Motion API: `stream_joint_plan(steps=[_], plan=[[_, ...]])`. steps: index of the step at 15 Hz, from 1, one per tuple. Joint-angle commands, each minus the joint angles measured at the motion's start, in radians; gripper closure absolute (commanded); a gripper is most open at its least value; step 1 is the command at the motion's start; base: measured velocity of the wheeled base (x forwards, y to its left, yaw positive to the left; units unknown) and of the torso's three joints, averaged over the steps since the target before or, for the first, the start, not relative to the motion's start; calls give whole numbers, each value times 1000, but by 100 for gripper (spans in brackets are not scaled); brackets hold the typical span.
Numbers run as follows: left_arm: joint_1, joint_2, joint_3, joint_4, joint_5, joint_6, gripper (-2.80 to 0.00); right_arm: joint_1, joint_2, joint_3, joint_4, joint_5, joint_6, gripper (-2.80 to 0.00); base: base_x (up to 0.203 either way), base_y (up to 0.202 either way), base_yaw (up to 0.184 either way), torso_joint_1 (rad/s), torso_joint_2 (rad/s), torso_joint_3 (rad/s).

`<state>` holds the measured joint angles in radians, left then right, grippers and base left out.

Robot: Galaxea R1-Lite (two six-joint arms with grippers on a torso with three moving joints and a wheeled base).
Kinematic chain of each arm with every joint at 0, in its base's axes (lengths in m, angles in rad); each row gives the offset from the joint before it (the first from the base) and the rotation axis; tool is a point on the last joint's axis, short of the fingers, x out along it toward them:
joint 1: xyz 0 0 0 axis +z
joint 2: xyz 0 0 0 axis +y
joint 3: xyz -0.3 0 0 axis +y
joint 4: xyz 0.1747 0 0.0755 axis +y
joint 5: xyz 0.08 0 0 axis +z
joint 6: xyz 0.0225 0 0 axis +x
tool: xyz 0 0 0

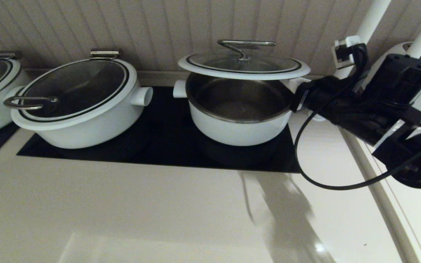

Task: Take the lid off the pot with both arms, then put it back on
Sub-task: Open the pot lid completely

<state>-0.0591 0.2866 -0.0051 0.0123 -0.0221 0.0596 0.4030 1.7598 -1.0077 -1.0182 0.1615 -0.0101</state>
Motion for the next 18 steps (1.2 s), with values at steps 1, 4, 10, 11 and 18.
stream_joint_plan(steps=[1,4,10,11,18], plan=[[57,-13,1,-3,-1,0,0,-5,-6,-1,-6,1,-1,0,0,0,0,0,0,0],[77,-89,5,-16,1,-4,0,-6,-8,-6,-6,3,-1,0,0,0,0,0,0,0],[68,-287,5,-17,4,-37,0,-6,-16,-22,-8,6,-1,0,0,0,0,0,0,0],[68,-287,5,-17,5,-46,0,-6,-16,-37,-8,6,-1,0,0,0,0,0,0,0],[68,-287,5,-17,8,-46,0,-5,-10,-69,-8,10,-1,0,0,0,0,0,0,0]])
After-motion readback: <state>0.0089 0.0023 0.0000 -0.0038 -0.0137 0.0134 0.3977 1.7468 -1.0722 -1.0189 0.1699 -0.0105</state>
